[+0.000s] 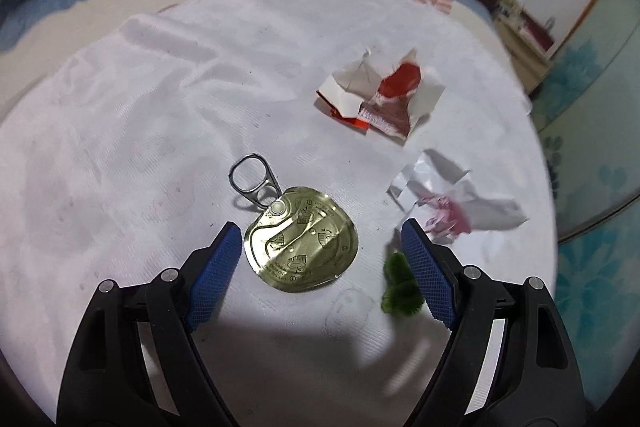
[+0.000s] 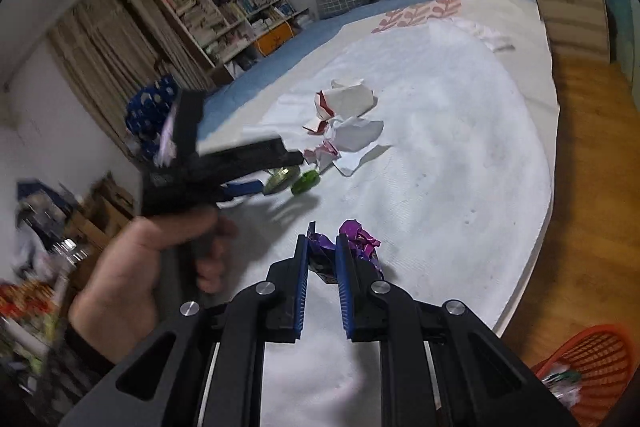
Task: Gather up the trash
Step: 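Grasp the gold tin lid with the left tool while the right holds the wrapper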
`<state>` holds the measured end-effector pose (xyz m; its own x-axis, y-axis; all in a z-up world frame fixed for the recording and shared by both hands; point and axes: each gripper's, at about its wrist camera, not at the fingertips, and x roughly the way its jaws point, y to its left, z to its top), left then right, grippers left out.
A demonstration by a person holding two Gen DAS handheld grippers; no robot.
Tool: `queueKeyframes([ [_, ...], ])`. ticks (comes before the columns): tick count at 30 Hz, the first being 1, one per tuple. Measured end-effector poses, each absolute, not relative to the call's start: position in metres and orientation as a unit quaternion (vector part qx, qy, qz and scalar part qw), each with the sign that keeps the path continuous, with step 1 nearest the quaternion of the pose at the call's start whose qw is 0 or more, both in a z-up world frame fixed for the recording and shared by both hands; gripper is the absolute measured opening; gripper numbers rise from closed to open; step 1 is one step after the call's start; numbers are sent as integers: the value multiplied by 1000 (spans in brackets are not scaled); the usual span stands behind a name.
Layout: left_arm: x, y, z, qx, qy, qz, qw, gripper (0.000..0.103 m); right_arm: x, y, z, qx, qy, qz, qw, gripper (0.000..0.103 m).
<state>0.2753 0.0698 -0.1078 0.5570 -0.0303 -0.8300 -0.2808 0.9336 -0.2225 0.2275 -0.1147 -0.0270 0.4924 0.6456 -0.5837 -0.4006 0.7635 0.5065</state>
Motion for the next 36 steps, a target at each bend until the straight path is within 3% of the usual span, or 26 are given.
queueKeyframes([
  [1, 275, 67, -108, -156, 466, 79, 867, 79, 228, -117, -28, 157, 400, 307, 849, 16],
  [3, 271, 65, -108, -141, 465, 94, 869, 59, 227, -119, -28, 155, 403, 300, 850, 16],
  [14, 242, 61, -84, -170, 422, 90, 886, 58, 216, -153, -26, 162, 395, 274, 862, 16],
  [20, 219, 21, -17, -135, 361, 43, 922, 58, 206, -187, -10, 163, 366, 240, 884, 16],
  [28, 167, -98, 68, -80, 279, -123, 949, 59, 167, -261, 30, 150, 320, 149, 924, 16],
  [32, 157, -155, 66, -82, 287, -208, 932, 59, 140, -299, 45, 138, 313, 102, 934, 16],
  [36, 158, -216, 29, -68, 336, -273, 899, 59, 103, -346, 45, 137, 330, 36, 933, 16],
])
